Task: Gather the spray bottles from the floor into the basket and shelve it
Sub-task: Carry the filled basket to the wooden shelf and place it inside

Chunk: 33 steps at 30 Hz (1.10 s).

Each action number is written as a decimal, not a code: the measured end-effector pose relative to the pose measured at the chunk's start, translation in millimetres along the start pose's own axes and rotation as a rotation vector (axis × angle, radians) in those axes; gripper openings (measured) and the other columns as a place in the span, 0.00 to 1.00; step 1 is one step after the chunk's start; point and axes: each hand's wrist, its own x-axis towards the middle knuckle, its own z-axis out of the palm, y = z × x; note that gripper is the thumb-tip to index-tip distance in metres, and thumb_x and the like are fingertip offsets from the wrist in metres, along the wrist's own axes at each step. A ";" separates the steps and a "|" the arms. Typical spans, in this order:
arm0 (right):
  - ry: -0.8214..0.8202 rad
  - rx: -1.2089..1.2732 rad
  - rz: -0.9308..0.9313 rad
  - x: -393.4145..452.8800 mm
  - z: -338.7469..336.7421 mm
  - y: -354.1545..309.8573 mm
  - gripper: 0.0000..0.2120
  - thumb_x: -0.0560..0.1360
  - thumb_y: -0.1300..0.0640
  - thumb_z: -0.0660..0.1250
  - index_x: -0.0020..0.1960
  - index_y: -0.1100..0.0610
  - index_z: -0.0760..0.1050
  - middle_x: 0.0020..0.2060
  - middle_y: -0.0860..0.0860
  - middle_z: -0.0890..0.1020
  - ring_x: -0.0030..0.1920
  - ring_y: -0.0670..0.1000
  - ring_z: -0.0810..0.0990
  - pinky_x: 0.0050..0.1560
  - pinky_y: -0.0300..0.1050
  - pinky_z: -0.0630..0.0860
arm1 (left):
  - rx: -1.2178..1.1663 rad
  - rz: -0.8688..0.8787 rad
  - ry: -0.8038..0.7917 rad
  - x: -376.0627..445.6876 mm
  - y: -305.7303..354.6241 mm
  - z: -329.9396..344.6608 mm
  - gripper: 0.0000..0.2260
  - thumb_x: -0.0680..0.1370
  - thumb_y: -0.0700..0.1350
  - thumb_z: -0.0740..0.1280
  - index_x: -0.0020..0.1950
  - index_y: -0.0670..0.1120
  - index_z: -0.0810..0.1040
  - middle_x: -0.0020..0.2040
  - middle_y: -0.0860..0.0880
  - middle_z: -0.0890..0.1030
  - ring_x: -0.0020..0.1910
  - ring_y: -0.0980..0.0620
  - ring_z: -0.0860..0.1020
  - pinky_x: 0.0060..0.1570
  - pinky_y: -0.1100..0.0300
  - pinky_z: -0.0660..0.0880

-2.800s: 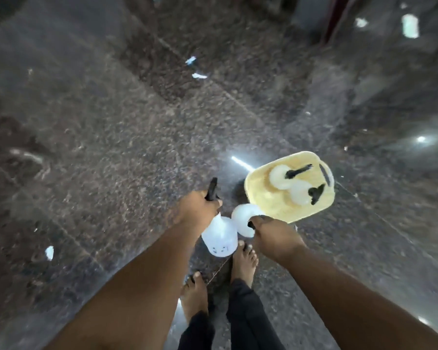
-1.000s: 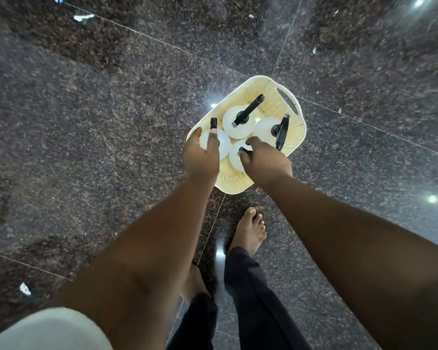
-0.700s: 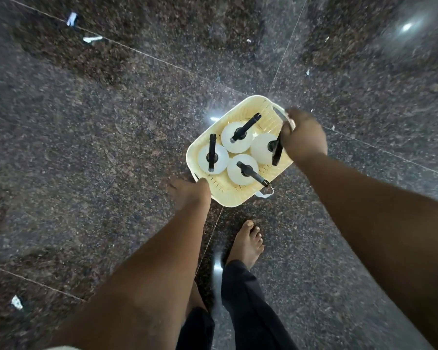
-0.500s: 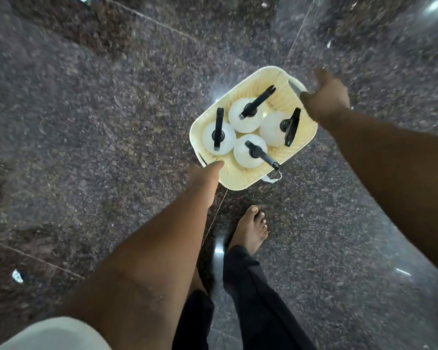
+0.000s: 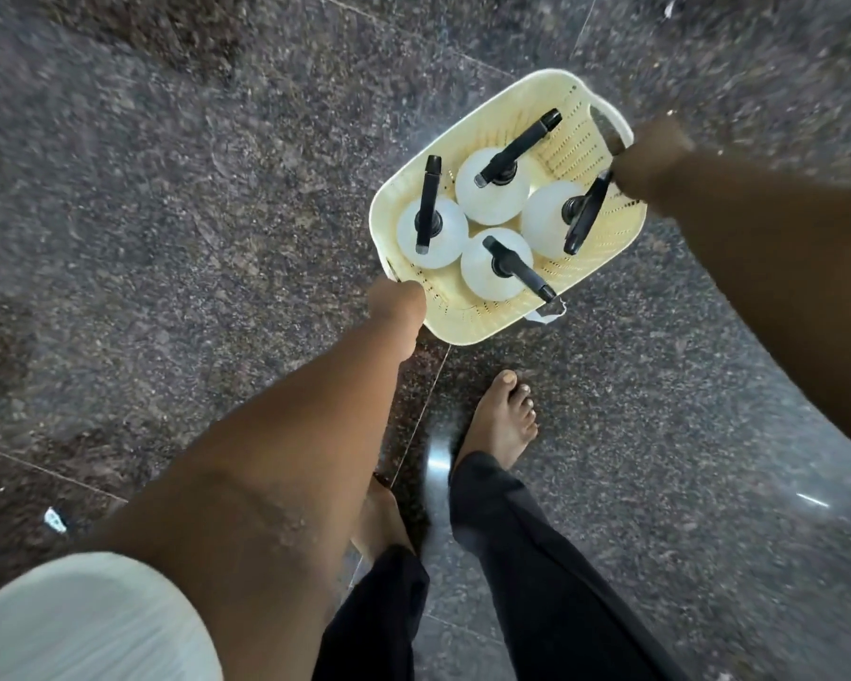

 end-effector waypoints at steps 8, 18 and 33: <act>0.012 -0.060 -0.096 -33.8 -19.6 16.3 0.22 0.82 0.64 0.46 0.76 0.58 0.52 0.76 0.59 0.58 0.73 0.58 0.60 0.72 0.56 0.60 | 0.371 0.228 -0.025 -58.2 -0.5 -26.6 0.16 0.77 0.36 0.60 0.65 0.37 0.73 0.60 0.39 0.79 0.55 0.41 0.78 0.49 0.56 0.73; 0.182 0.542 0.215 -126.1 -183.5 250.2 0.13 0.74 0.67 0.58 0.56 0.67 0.75 0.50 0.65 0.81 0.44 0.61 0.78 0.40 0.46 0.70 | 0.953 0.607 -0.243 -223.7 -49.7 -5.6 0.11 0.76 0.36 0.62 0.57 0.36 0.77 0.51 0.38 0.82 0.50 0.39 0.81 0.50 0.47 0.80; 0.302 1.524 0.801 -409.4 109.6 585.1 0.13 0.70 0.68 0.60 0.52 0.64 0.78 0.45 0.61 0.82 0.47 0.63 0.81 0.45 0.54 0.79 | 1.604 1.046 -0.628 -414.1 -428.0 9.0 0.11 0.73 0.34 0.63 0.35 0.48 0.73 0.32 0.51 0.76 0.31 0.53 0.75 0.30 0.62 0.70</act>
